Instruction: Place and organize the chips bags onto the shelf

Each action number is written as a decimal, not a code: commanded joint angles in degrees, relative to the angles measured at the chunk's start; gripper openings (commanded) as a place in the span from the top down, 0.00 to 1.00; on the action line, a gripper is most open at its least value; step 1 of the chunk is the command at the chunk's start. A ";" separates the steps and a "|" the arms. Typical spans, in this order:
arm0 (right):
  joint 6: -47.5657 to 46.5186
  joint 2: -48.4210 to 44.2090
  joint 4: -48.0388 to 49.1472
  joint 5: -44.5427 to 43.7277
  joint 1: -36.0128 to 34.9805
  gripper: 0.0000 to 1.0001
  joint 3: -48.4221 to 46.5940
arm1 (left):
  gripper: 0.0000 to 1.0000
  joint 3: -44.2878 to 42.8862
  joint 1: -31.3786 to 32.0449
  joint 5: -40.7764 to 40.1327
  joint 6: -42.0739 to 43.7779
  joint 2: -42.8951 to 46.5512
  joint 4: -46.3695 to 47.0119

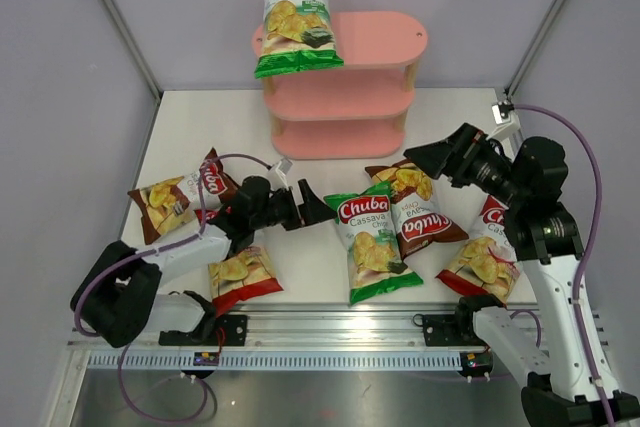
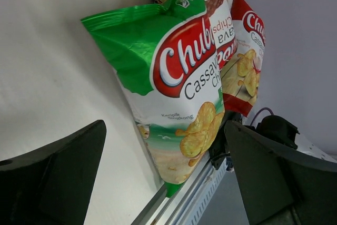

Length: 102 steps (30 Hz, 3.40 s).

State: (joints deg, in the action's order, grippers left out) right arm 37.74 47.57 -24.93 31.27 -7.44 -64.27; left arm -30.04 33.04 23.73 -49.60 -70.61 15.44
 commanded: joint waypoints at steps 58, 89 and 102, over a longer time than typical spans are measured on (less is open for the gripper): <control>0.14 -4.42 9.45 10.41 -0.20 0.00 14.32 | 0.92 7.80 20.40 -40.94 -5.94 -11.32 16.56; 33.19 4.64 54.99 5.39 -19.18 0.01 46.43 | 1.00 5.35 15.83 -51.76 -15.79 35.18 -13.42; 33.89 9.55 52.51 3.01 -24.81 0.01 43.44 | 1.00 6.05 15.83 -55.46 -17.37 39.67 -8.34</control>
State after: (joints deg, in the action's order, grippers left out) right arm 70.74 55.81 24.32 36.01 -30.33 -18.90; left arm -21.87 49.08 -28.60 -65.25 -31.92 -0.89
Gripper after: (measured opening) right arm 0.993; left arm 0.123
